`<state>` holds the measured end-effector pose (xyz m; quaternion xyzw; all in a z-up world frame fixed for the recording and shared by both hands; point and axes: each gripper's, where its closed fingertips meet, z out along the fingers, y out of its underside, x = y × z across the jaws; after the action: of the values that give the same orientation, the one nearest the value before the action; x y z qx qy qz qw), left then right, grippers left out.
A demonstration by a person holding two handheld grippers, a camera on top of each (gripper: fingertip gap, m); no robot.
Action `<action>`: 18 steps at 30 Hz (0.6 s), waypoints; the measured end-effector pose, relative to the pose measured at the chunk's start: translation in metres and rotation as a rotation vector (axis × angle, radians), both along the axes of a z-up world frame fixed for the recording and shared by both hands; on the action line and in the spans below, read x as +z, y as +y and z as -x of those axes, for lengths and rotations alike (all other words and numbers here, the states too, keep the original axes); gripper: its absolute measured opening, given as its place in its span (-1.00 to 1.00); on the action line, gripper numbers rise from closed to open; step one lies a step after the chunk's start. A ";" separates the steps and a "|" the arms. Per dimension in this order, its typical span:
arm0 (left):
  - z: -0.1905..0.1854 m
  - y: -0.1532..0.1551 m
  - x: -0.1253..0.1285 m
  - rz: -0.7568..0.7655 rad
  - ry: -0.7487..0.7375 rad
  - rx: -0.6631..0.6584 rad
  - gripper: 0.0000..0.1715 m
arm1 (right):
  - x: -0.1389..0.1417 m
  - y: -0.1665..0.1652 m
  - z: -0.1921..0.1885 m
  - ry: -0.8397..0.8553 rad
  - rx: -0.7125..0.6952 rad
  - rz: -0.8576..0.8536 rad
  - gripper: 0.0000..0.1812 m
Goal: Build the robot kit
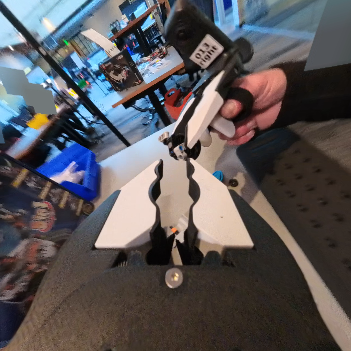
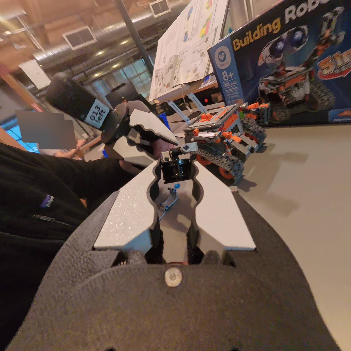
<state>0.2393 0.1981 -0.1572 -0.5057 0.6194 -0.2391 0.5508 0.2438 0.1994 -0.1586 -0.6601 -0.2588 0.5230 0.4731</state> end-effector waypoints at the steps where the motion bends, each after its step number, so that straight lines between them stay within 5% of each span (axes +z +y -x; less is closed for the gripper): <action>1: -0.002 -0.002 -0.003 -0.068 0.034 0.011 -0.72 | -0.001 -0.001 0.001 0.021 0.011 0.020 -0.69; 7: -0.005 -0.005 0.000 -0.347 0.070 0.077 -0.88 | -0.001 0.000 0.004 0.101 0.014 0.094 -0.69; 18: -0.003 -0.003 -0.001 -0.487 0.096 0.114 -0.91 | -0.004 0.003 0.005 0.121 -0.019 0.134 -0.69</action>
<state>0.2426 0.1953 -0.1586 -0.4031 0.6547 -0.0272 0.6389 0.2387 0.2026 -0.1623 -0.6599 -0.1878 0.5736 0.4474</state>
